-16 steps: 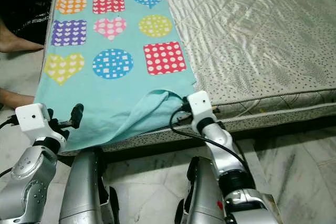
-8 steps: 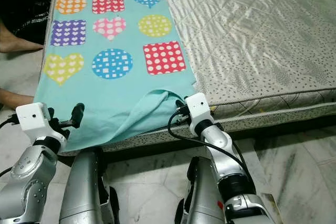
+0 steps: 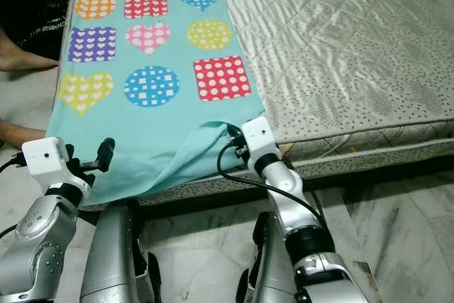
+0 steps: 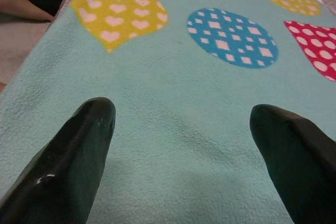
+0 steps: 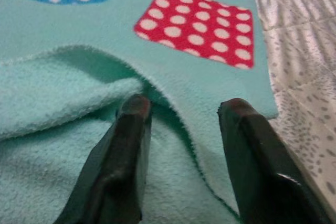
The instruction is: Clean up the room
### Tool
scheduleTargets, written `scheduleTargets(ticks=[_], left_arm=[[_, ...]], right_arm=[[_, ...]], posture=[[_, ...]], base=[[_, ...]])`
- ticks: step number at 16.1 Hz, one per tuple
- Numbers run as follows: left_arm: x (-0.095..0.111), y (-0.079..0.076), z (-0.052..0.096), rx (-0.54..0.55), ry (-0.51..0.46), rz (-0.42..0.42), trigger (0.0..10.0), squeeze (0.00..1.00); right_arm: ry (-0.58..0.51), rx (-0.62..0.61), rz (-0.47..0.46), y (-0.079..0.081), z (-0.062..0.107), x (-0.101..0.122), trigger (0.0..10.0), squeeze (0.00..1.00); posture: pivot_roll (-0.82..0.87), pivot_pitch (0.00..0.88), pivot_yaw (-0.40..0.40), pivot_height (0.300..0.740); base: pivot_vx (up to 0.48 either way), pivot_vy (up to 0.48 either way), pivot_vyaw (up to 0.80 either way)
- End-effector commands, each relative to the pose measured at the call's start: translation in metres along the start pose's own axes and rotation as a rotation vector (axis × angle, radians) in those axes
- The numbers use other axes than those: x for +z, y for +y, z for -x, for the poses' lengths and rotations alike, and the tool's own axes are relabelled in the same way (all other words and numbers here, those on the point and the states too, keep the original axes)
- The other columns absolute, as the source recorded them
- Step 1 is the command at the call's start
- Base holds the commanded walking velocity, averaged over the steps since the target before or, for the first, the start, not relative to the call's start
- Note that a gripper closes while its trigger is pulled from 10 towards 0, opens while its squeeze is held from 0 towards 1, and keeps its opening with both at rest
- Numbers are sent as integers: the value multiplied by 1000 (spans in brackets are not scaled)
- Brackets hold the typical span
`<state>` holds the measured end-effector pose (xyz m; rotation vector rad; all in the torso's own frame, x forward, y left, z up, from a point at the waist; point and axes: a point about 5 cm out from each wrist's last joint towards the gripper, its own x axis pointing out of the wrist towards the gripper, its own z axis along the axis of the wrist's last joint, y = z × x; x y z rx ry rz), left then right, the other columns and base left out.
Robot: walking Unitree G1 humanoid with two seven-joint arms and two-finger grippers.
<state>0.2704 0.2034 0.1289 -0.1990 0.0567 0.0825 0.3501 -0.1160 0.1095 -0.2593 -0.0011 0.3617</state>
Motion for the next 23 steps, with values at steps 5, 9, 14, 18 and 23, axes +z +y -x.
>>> scheduleTargets(ticks=[5, 9, 14, 18, 23], left_arm=[[-6, 4, 3, 18, 24, 1, 10000, 0], [-5, 3, 2, 15, 21, 1, 10000, 0], [-4, 4, 1, 18, 21, -2, 10000, 0], [-4, 4, 1, 19, 19, -1, 10000, 0], [-5, 4, 2, 19, 22, -1, 10000, 0]], right_arm=[[29, 1, 47, 7, -6, -3, 10000, 153], [57, -38, 77, 7, -12, -3, 10000, 0], [69, -68, 86, 7, -19, 1, 0, 0], [69, -99, 79, 4, -24, 6, 0, 0], [81, -111, 59, 2, -21, 0, 0, 0]], posture=[[98, 214, -61, 501], [100, 218, -58, 501], [102, 219, -59, 501], [102, 220, -60, 501], [102, 222, -60, 501]], base=[[0, 0, 0], [0, 0, 0], [0, 0, 0], [0, 0, 0], [0, 0, 0]])
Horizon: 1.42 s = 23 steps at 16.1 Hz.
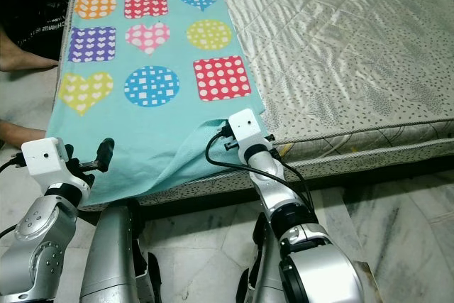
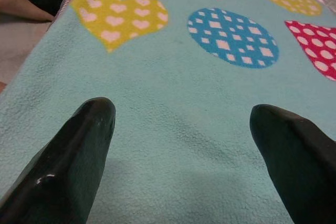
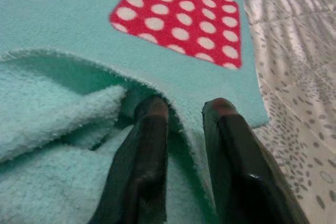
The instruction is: Clean up the room
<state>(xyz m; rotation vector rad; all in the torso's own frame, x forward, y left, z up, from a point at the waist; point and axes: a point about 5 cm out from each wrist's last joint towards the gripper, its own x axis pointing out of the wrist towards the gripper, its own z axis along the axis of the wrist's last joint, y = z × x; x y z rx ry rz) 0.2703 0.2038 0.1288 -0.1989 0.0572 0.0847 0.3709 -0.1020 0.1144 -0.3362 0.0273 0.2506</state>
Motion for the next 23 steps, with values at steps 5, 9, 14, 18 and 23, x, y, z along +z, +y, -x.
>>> scheduleTargets(ticks=[5, 9, 14, 18, 23], left_arm=[[-4, 4, 1, 15, 20, -1, 10000, 0], [-4, 5, 1, 17, 20, -2, 10000, 0], [-4, 5, 1, 17, 20, -2, 10000, 0], [-4, 5, 1, 17, 20, -2, 10000, 0], [-4, 5, 1, 17, 20, -2, 10000, 0]], right_arm=[[33, -2, -27, -3, 5, -12, 0, 0], [23, -3, -44, -4, 5, -11, 0, 0], [23, -3, -44, -4, 5, -11, 0, 0], [23, -3, -44, -4, 5, -11, 0, 0], [23, -3, -44, -4, 5, -11, 0, 0]], posture=[[101, 223, -59, 501], [103, 221, -59, 501], [103, 221, -59, 501], [103, 221, -59, 501], [103, 221, -59, 501]], base=[[0, 0, 0], [0, 0, 0], [0, 0, 0], [0, 0, 0], [0, 0, 0]])
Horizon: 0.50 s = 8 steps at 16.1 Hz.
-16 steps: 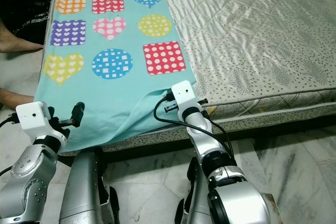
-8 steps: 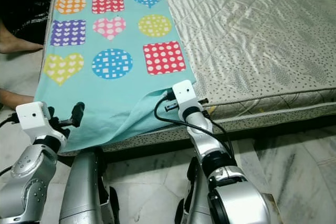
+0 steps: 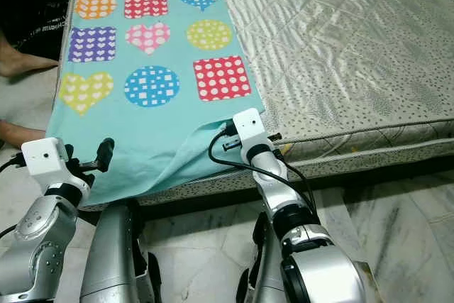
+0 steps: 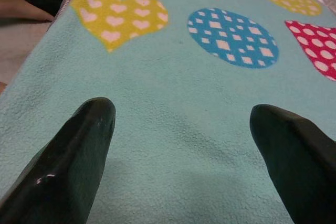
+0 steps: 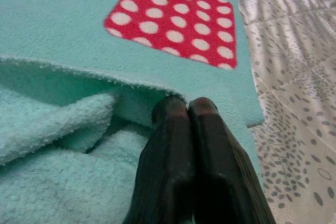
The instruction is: Clean up the room
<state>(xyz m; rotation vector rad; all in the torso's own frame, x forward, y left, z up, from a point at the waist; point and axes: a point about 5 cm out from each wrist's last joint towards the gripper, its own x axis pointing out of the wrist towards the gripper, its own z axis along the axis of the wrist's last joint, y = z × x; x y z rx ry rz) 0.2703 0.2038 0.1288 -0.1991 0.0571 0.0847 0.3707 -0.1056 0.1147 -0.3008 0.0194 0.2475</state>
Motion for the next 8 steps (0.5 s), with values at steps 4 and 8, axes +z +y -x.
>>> scheduleTargets(ticks=[4, 8], left_arm=[[-4, 4, 0, -9, 29, -12, 10000, 0], [-6, -1, -3, -23, 33, -6, 10000, 0]], right_arm=[[-55, 132, -262, -26, 55, -30, 0, 0], [-39, 168, -260, -23, 62, -33, 0, 0]], posture=[[74, 207, -30, 501], [74, 207, -30, 501]], base=[[0, 0, 0], [0, 0, 0]])
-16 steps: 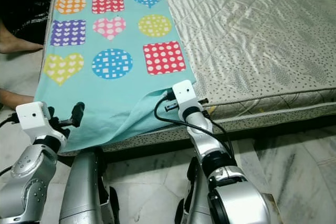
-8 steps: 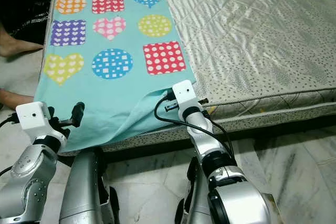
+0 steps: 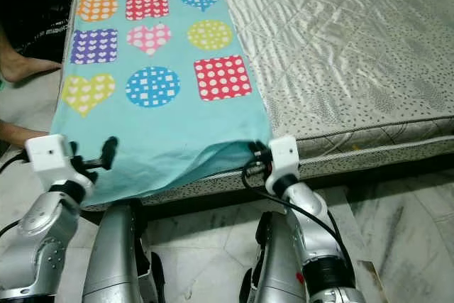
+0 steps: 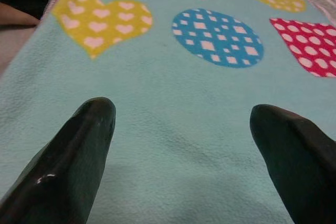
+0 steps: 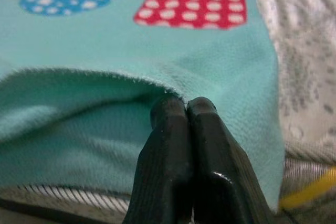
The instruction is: Clean up the room
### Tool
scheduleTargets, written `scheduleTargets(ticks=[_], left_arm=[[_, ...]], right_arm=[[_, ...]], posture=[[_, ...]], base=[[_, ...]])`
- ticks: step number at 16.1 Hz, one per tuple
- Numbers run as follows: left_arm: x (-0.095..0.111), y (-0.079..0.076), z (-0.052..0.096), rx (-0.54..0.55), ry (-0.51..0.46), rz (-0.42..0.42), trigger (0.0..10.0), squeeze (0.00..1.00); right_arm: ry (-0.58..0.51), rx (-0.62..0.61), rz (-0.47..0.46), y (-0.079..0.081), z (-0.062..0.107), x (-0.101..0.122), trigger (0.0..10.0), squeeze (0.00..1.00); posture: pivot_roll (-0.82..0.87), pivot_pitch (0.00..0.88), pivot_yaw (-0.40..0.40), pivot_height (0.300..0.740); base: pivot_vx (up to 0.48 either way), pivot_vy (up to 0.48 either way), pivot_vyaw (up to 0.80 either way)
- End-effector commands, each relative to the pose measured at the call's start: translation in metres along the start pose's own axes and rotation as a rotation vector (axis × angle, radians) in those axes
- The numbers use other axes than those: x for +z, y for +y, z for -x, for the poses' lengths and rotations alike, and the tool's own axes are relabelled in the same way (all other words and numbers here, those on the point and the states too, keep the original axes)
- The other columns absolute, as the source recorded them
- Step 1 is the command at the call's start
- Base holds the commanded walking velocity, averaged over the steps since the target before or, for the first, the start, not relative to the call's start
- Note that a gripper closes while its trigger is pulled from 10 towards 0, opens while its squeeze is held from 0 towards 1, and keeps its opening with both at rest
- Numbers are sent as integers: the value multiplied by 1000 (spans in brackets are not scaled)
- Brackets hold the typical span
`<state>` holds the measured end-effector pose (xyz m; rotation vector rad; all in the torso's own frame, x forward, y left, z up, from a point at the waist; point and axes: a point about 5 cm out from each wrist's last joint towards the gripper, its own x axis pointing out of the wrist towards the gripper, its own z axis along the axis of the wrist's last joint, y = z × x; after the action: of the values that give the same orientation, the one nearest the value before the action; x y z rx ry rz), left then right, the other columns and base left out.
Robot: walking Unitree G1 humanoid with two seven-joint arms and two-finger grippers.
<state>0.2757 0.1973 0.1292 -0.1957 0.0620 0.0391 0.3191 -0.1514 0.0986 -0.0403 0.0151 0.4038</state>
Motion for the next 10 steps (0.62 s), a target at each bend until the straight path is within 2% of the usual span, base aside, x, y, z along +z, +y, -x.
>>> scheduleTargets(ticks=[1, 5, 10], left_arm=[[-5, 6, 2, 21, 24, 1, 10000, 0], [-6, 8, 2, 28, 23, 2, 10000, 0], [-6, 6, 2, 20, 19, 8, 10000, 0]], right_arm=[[25, 14, -13, 2, 5, -5, 0, 0], [42, 46, -30, -2, 18, -1, 0, 0], [80, 48, 23, -18, 36, 0, 0, 0]], posture=[[74, 207, -30, 501], [61, 207, -30, 501], [47, 210, -30, 501]], base=[[0, 0, 0], [0, 0, 0], [0, 0, 0]])
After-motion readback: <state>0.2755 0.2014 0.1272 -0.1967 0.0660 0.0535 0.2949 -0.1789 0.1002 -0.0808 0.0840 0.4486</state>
